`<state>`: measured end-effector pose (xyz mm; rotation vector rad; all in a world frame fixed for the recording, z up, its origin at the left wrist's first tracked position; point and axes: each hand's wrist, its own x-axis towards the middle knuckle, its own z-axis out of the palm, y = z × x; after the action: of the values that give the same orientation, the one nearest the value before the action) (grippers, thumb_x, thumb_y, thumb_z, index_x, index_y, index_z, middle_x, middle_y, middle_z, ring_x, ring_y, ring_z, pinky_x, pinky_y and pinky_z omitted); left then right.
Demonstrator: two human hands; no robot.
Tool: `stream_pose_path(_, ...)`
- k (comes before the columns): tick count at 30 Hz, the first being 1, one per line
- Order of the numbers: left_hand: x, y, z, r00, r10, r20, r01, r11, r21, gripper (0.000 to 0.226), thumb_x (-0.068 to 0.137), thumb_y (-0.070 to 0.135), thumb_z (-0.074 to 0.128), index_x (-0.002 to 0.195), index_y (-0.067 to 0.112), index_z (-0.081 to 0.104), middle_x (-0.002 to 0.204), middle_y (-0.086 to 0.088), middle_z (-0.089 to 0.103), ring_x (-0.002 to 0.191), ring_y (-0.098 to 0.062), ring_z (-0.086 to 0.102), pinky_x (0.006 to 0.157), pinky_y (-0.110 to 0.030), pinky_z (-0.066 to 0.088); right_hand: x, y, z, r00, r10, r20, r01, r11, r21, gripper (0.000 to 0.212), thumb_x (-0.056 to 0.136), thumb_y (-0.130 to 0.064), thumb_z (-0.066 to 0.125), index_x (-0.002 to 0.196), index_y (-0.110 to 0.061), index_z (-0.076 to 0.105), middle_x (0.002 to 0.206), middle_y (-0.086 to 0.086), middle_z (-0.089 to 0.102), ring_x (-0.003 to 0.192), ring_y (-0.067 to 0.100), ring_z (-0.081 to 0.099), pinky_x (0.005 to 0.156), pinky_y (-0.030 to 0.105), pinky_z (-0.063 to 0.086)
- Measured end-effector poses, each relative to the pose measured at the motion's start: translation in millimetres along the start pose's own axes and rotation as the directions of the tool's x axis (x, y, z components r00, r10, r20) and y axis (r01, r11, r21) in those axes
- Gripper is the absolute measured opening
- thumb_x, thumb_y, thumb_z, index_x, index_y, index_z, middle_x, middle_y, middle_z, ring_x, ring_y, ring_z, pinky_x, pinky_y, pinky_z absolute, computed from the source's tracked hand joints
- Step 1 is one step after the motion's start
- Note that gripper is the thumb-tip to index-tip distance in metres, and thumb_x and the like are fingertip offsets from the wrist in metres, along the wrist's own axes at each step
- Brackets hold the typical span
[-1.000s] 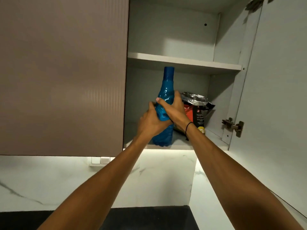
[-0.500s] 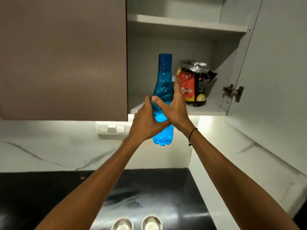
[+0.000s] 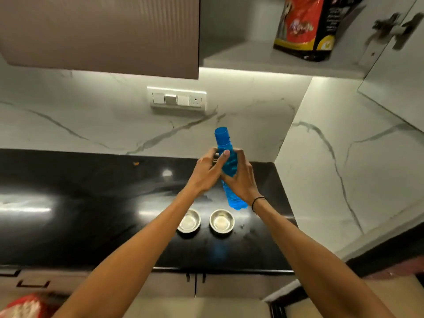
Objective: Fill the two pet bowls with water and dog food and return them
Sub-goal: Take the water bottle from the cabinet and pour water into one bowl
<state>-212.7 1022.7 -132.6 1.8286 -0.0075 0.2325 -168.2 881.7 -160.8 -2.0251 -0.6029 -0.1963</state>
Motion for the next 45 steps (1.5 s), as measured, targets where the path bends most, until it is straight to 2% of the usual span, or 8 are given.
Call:
stream_pose_path(3, -11.9, -31.8, 7.0, 0.996, -0.077, -0.040, 0.080, 0.995, 0.066, 0.042, 0.110, 0.047, 0.045, 0.125, 0.012, 0.061, 0.088, 0.010, 0.069, 0.064, 0.006, 0.065, 0.062, -0.013, 0.050, -16.6, 24.4, 19.9, 0.997, 0.015, 0.071, -0.008, 0.995, -0.099, 0.063, 0.081, -0.040, 0.082, 0.128, -0.020, 0.045, 0.118, -0.001, 0.061, 0.101, 0.017, 0.066, 0.089, 0.041, 0.059)
stream_pose_path(7, -23.0, -68.0, 13.9, 0.984, -0.175, -0.042, 0.178, 0.980, 0.086, 0.053, 0.107, 0.059, 0.037, 0.130, 0.017, 0.061, 0.101, 0.003, 0.073, 0.091, -0.009, 0.073, 0.080, -0.032, 0.062, -33.5, 55.8, 37.3, 0.991, 0.053, 0.123, -0.022, 0.971, -0.240, 0.069, 0.079, -0.034, 0.086, 0.132, -0.021, 0.044, 0.122, 0.002, 0.058, 0.102, 0.018, 0.063, 0.089, 0.040, 0.060)
stream_pose_path(14, -46.1, -104.6, 34.7, 0.938, -0.338, -0.071, 0.334, 0.940, -0.071, 0.051, 0.111, 0.050, 0.031, 0.135, 0.013, 0.057, 0.116, -0.001, 0.065, 0.101, -0.006, 0.065, 0.094, -0.030, 0.055, -63.7, 94.1, 56.8, 0.971, 0.107, 0.212, -0.005, 0.900, -0.436, 0.072, 0.076, -0.033, 0.085, 0.129, -0.024, 0.037, 0.115, 0.007, 0.057, 0.096, 0.026, 0.059, 0.081, 0.048, 0.058)
stream_pose_path(18, -55.5, -118.7, 46.0, 0.892, -0.447, -0.063, 0.431, 0.885, -0.178, 0.056, 0.111, 0.053, 0.027, 0.142, 0.014, 0.053, 0.126, -0.003, 0.063, 0.109, -0.015, 0.062, 0.073, -0.014, 0.057, -76.4, 112.3, 62.1, 0.947, 0.150, 0.284, 0.026, 0.846, -0.532, 0.069, 0.076, -0.043, 0.081, 0.130, -0.025, 0.041, 0.115, 0.002, 0.056, 0.098, 0.024, 0.057, 0.081, 0.045, 0.055)
stream_pose_path(24, -66.4, -158.7, 62.1, 0.807, -0.590, -0.026, 0.540, 0.755, -0.372, 0.062, 0.108, 0.061, 0.024, 0.135, 0.018, 0.059, 0.127, -0.006, 0.071, 0.107, -0.010, 0.069, 0.091, -0.032, 0.061, -92.2, 132.4, 71.1, 0.901, 0.219, 0.375, 0.088, 0.753, -0.652, 0.071, 0.077, -0.057, 0.077, 0.132, -0.026, 0.043, 0.118, 0.000, 0.056, 0.099, 0.024, 0.056, 0.080, 0.041, 0.052)
stream_pose_path(30, -76.3, -190.2, 65.7, 0.723, -0.687, 0.073, 0.619, 0.596, -0.511, 0.070, 0.105, 0.068, 0.025, 0.146, 0.019, 0.053, 0.139, -0.013, 0.065, 0.116, -0.026, 0.071, 0.073, -0.037, 0.067, -98.0, 141.0, 82.0, 0.857, 0.270, 0.439, 0.145, 0.690, -0.709, 0.078, 0.078, -0.064, 0.074, 0.137, -0.027, 0.039, 0.120, 0.000, 0.054, 0.101, 0.024, 0.056, 0.078, 0.043, 0.053)
stream_pose_path(36, -84.0, -209.1, 65.8, 0.689, -0.720, 0.083, 0.648, 0.560, -0.516, 0.066, 0.108, 0.063, 0.021, 0.148, 0.019, 0.050, 0.139, -0.015, 0.066, 0.096, -0.017, 0.072, 0.060, -0.029, 0.064, -109.5, 139.0, 94.6, 0.821, 0.327, 0.468, 0.130, 0.691, -0.711, 0.077, 0.080, -0.056, 0.076, 0.139, -0.028, 0.036, 0.128, 0.002, 0.052, 0.110, 0.027, 0.054, 0.082, 0.047, 0.053)
stream_pose_path(45, -88.6, -222.2, 62.6, 0.649, -0.752, 0.116, 0.689, 0.516, -0.510, 0.066, 0.108, 0.065, 0.017, 0.148, 0.024, 0.049, 0.142, -0.015, 0.064, 0.099, -0.019, 0.070, 0.067, -0.034, 0.064, -112.3, 135.9, 104.7, 0.775, 0.399, 0.490, 0.125, 0.663, -0.738, 0.074, 0.084, -0.056, 0.073, 0.140, -0.028, 0.032, 0.135, 0.004, 0.050, 0.121, 0.031, 0.052, 0.090, 0.056, 0.052)
